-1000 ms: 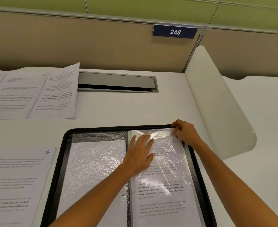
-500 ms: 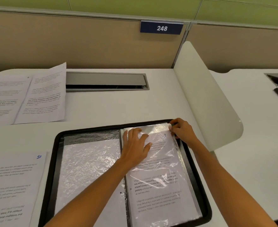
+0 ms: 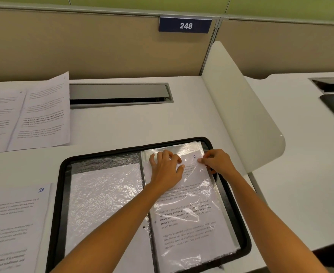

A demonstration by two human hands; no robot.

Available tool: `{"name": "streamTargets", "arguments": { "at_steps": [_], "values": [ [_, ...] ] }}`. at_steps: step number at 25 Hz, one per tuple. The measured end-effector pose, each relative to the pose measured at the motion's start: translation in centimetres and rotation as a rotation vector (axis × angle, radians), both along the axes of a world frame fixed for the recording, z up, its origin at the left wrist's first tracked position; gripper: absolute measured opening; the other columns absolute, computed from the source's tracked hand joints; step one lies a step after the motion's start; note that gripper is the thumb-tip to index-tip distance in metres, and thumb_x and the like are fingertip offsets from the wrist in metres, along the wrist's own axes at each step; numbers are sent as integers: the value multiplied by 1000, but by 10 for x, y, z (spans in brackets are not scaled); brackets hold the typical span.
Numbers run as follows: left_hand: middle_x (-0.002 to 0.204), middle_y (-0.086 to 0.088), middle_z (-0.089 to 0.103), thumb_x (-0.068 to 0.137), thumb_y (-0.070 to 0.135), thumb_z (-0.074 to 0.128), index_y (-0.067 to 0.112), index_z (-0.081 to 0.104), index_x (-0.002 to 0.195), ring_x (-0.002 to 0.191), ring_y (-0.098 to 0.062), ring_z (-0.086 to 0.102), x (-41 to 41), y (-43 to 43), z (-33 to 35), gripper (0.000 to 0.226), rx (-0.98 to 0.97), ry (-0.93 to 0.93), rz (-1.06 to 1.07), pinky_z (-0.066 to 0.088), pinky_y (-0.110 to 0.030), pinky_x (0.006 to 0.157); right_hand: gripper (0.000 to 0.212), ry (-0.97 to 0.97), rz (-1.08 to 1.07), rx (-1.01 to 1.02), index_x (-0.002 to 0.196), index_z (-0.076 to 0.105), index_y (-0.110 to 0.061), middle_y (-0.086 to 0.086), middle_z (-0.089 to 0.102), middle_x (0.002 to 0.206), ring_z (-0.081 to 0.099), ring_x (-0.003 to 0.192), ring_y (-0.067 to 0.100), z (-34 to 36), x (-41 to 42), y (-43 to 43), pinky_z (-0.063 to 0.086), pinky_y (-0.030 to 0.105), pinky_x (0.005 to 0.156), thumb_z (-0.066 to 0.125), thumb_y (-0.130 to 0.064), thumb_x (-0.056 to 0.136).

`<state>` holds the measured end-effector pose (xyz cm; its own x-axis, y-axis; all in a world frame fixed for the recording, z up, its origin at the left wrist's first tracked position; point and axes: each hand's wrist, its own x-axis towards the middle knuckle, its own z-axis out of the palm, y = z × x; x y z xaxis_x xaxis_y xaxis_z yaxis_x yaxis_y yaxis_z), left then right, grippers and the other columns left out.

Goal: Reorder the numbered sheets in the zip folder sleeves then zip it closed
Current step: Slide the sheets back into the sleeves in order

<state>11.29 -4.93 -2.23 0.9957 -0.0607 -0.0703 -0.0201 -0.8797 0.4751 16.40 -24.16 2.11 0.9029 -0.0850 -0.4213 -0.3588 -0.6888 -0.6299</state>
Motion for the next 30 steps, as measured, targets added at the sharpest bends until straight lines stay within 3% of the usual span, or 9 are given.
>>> {"name": "streamTargets", "arguments": {
  "at_steps": [6,10,13,17,20,23,25,28,30],
  "values": [
    [121,5,50,97,52,40,29,60,110,120,-14,41,2,0,13,33,-105,8,6,17,-47,111,24,-6,30,0,77,68,-11,3,69,75,62,63,14,23,-11,11,49,25,61,76,-34,81],
    [94,10,66,93,67,32,28,62,97,85,-12,64,-4,18,40,49,-428,84,113,54,-40,78,24,67,112,176,80,67,-7,8,74,78,71,70,21,64,-20,41,58,29,65,73,-30,85],
    [82,2,71,95,63,36,21,68,95,72,-17,69,-8,46,65,52,-719,198,233,59,-40,73,24,139,202,300,87,68,-1,13,75,79,74,73,25,88,-30,79,61,34,69,72,-25,86],
    [90,-6,72,94,61,39,14,69,102,75,-22,70,-18,99,93,57,-944,315,345,59,-34,66,22,162,258,391,87,68,0,18,74,81,74,75,27,94,-44,139,61,35,72,73,-22,86],
    [96,-2,72,91,63,46,19,69,103,85,-20,68,-30,141,97,51,-944,373,397,55,-28,64,17,142,288,486,81,68,-2,20,73,83,74,78,31,83,-56,182,60,38,78,71,-17,87],
    [112,2,68,76,72,60,23,65,117,101,-21,64,-43,178,85,65,-945,393,442,55,-40,86,15,122,366,508,94,71,1,17,74,90,73,84,27,65,-71,218,59,34,82,67,-13,89],
    [115,3,66,71,71,66,22,62,121,105,-21,63,-49,196,76,70,-890,369,465,54,-44,89,15,103,390,529,100,71,-2,14,74,93,72,89,23,55,-82,235,57,30,83,65,-12,90],
    [101,-9,71,84,39,68,13,67,96,93,-24,67,-53,217,57,29,-805,266,538,55,-46,83,10,-4,269,601,96,72,-7,10,74,93,73,88,21,41,-88,241,57,31,81,63,-8,90],
    [91,-10,71,83,30,67,13,65,84,84,-24,66,-54,230,44,16,-763,265,606,55,-46,83,11,-176,177,493,92,73,-11,6,75,89,72,86,18,29,-88,232,56,31,83,62,-9,89]
  ]
}}
